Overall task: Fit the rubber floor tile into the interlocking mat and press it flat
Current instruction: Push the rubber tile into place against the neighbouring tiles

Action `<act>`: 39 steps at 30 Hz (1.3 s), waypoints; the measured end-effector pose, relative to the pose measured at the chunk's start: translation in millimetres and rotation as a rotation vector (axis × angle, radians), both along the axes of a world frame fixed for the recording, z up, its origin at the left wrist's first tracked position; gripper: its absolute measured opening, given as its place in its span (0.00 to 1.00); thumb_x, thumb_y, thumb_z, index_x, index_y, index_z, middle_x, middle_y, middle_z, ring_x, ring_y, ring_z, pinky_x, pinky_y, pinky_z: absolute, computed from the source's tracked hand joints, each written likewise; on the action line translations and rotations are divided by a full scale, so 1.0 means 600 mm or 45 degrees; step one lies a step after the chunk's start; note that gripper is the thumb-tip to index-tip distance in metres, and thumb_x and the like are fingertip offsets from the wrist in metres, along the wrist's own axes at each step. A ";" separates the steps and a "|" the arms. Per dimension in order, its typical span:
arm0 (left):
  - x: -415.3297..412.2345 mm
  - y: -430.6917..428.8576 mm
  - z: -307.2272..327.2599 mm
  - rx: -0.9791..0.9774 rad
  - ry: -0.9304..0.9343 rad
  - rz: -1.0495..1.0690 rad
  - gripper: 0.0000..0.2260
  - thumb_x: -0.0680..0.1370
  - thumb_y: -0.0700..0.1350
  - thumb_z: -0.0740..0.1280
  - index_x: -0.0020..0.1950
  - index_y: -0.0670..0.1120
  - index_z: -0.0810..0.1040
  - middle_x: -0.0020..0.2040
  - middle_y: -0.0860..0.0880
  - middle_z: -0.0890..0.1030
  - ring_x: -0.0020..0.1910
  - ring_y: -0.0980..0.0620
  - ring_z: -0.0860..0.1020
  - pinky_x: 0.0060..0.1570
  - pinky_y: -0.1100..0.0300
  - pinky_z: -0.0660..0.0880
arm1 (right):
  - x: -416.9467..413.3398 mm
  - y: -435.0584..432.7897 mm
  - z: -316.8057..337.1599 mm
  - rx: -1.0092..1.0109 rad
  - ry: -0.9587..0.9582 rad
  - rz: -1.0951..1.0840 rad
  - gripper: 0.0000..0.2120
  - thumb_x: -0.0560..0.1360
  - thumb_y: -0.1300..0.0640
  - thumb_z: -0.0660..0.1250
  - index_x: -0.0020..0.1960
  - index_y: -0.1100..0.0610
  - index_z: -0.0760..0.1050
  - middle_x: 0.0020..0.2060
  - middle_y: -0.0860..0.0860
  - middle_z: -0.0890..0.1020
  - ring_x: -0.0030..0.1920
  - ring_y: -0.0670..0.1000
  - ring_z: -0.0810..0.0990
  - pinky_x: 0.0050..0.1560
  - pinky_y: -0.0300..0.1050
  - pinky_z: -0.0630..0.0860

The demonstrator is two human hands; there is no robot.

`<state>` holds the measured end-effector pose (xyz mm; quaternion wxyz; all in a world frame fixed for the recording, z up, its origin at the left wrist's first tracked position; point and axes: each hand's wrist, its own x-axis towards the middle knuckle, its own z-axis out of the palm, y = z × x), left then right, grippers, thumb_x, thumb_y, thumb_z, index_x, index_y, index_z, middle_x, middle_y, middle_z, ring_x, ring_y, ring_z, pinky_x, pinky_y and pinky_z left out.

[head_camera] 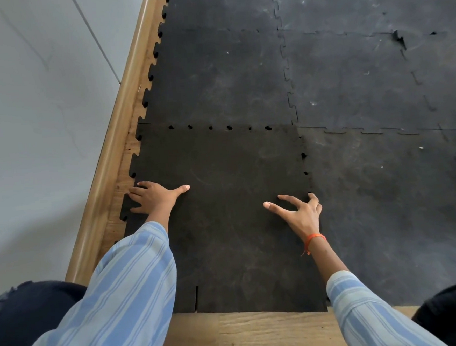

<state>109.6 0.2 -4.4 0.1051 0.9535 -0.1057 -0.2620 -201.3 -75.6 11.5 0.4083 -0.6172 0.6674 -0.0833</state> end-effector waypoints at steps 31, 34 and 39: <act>-0.131 -0.009 -0.030 0.104 -0.019 -0.544 0.57 0.67 0.78 0.51 0.76 0.38 0.33 0.76 0.36 0.32 0.76 0.41 0.32 0.72 0.37 0.38 | 0.017 -0.014 -0.056 -0.272 0.524 0.180 0.51 0.73 0.29 0.53 0.76 0.64 0.37 0.78 0.59 0.40 0.78 0.55 0.38 0.78 0.51 0.41; -0.135 -0.009 -0.040 0.080 -0.070 -0.529 0.57 0.67 0.79 0.51 0.76 0.38 0.34 0.76 0.36 0.33 0.76 0.41 0.32 0.71 0.37 0.37 | 0.013 -0.038 -0.056 -0.183 0.550 0.261 0.55 0.70 0.27 0.56 0.76 0.65 0.36 0.77 0.60 0.39 0.78 0.56 0.38 0.77 0.51 0.43; -0.141 -0.018 -0.034 0.090 -0.043 -0.483 0.58 0.66 0.79 0.52 0.77 0.37 0.36 0.77 0.35 0.35 0.76 0.40 0.33 0.72 0.36 0.39 | 0.006 -0.052 -0.044 -0.059 0.591 0.372 0.56 0.70 0.28 0.58 0.76 0.65 0.35 0.77 0.61 0.37 0.77 0.59 0.36 0.77 0.51 0.43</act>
